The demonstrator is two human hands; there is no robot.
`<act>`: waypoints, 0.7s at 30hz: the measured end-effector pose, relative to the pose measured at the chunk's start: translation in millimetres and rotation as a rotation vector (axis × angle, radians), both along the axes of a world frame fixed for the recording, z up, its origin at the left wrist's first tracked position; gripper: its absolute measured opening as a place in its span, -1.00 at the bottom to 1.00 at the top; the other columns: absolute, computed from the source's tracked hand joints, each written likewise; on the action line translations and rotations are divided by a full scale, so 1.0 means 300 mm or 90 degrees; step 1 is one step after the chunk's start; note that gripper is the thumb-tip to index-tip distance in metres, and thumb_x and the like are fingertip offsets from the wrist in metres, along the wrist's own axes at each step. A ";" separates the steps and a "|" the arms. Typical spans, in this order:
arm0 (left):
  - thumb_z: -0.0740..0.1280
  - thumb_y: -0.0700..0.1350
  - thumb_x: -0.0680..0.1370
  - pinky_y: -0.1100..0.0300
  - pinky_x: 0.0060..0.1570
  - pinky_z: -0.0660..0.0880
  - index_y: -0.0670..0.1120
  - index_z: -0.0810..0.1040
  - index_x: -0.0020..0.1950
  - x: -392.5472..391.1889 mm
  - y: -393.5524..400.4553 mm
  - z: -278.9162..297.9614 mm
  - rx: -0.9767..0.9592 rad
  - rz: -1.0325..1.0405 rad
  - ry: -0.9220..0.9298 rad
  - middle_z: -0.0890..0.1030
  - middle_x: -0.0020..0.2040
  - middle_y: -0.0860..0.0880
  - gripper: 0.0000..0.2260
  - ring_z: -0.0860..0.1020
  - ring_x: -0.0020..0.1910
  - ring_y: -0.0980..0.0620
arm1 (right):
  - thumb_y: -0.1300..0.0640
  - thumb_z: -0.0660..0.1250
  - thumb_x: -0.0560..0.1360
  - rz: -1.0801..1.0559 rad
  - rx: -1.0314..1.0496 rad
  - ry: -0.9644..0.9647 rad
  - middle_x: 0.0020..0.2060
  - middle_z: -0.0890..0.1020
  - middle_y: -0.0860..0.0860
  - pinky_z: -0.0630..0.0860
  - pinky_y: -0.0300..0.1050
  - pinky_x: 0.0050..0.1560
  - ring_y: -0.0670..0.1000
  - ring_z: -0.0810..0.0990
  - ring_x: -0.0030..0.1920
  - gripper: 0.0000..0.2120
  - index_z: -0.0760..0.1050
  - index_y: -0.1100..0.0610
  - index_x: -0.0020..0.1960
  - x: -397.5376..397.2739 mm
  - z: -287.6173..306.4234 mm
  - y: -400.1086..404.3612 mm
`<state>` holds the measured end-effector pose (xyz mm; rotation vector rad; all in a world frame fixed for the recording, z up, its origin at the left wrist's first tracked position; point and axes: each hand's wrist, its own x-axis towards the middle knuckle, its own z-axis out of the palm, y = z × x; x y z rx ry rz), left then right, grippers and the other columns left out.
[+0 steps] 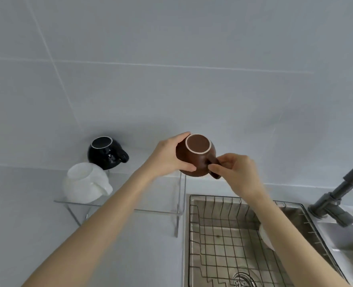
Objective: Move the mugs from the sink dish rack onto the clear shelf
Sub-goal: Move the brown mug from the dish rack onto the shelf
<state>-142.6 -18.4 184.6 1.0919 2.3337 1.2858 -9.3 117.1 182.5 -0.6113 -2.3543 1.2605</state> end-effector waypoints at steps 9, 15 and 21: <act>0.58 -0.14 0.17 0.04 0.31 0.37 -0.05 0.33 0.37 -0.179 -0.154 -0.051 -0.019 0.101 -0.013 0.54 0.26 -0.04 -0.19 0.48 0.26 0.00 | 0.23 0.43 0.34 0.075 -0.014 -0.040 -0.30 0.70 0.21 0.42 -0.37 -0.36 0.08 0.60 -0.28 -0.94 0.60 0.22 -0.23 -0.260 -0.019 -0.097; 0.57 -0.21 0.17 0.07 0.23 0.43 -0.07 0.44 0.26 -0.245 -0.171 -0.113 -0.021 0.111 -0.031 0.60 0.12 -0.02 -0.31 0.54 0.17 -0.03 | 0.25 0.43 0.33 0.083 -0.019 -0.075 -0.23 0.71 0.23 0.41 -0.37 -0.38 0.04 0.57 -0.28 -0.88 0.61 0.28 -0.16 -0.354 -0.076 -0.113; 0.55 -0.04 0.12 -0.02 0.30 0.39 -0.07 0.35 0.35 -0.279 -0.169 -0.149 -0.061 0.103 -0.055 0.55 0.26 -0.04 -0.17 0.48 0.25 -0.02 | 0.25 0.42 0.33 0.077 -0.004 -0.094 -0.29 0.68 0.22 0.35 -0.50 -0.49 -0.08 0.52 -0.43 -0.87 0.61 0.31 -0.17 -0.396 -0.125 -0.115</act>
